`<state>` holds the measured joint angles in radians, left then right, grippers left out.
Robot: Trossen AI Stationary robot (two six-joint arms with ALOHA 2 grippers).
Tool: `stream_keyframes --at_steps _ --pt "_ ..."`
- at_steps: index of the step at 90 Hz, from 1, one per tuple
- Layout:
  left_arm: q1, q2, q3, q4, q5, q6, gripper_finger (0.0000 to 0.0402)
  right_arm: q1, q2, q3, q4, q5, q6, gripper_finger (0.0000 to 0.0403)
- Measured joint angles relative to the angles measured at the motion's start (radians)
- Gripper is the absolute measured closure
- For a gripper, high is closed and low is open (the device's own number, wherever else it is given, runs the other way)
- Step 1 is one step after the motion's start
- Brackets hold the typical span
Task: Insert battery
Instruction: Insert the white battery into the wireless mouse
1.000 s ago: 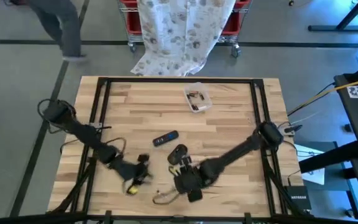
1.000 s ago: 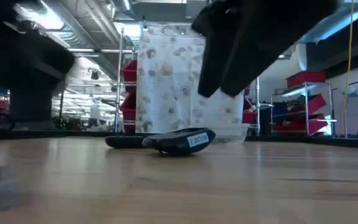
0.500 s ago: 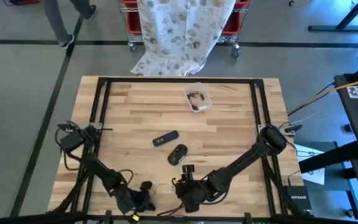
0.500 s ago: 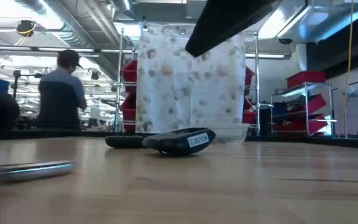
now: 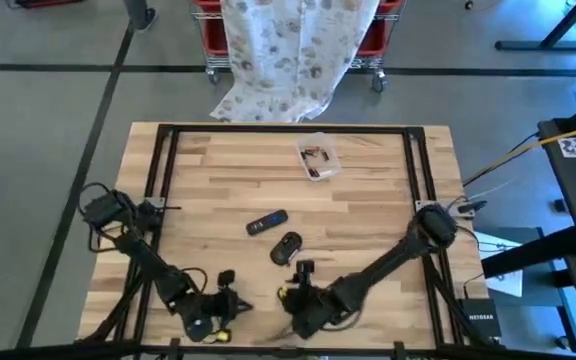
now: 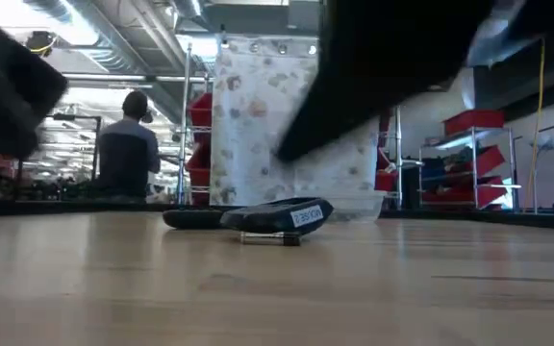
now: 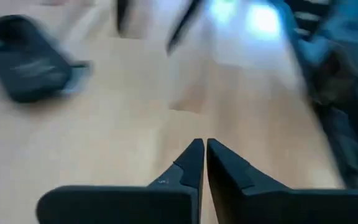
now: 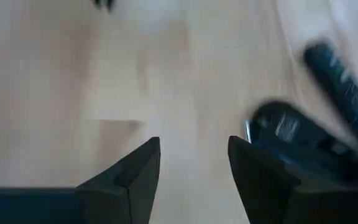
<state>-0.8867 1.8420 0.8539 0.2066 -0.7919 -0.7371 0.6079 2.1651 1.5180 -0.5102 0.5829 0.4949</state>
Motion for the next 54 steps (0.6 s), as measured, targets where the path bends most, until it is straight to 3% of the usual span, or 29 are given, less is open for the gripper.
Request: stream_keyframes --at_steps 13,20,36,54 --pt "-0.002 0.014 -0.001 -0.022 0.006 -0.064 0.0401 0.022 -0.018 -0.152 0.082 0.102 0.096 0.0227" --pt "-0.001 0.014 0.000 -0.017 0.001 -0.055 0.0401 0.022 -0.032 -0.217 0.216 0.136 0.099 0.0223" --pt "0.014 0.014 0.001 -0.012 0.000 -0.042 0.0401 -0.045 -0.039 -0.341 0.490 0.037 0.079 0.0214" --pt "0.032 0.014 0.000 -0.013 0.002 -0.036 0.0401 -0.073 -0.039 -0.395 0.615 0.008 0.029 0.0212"
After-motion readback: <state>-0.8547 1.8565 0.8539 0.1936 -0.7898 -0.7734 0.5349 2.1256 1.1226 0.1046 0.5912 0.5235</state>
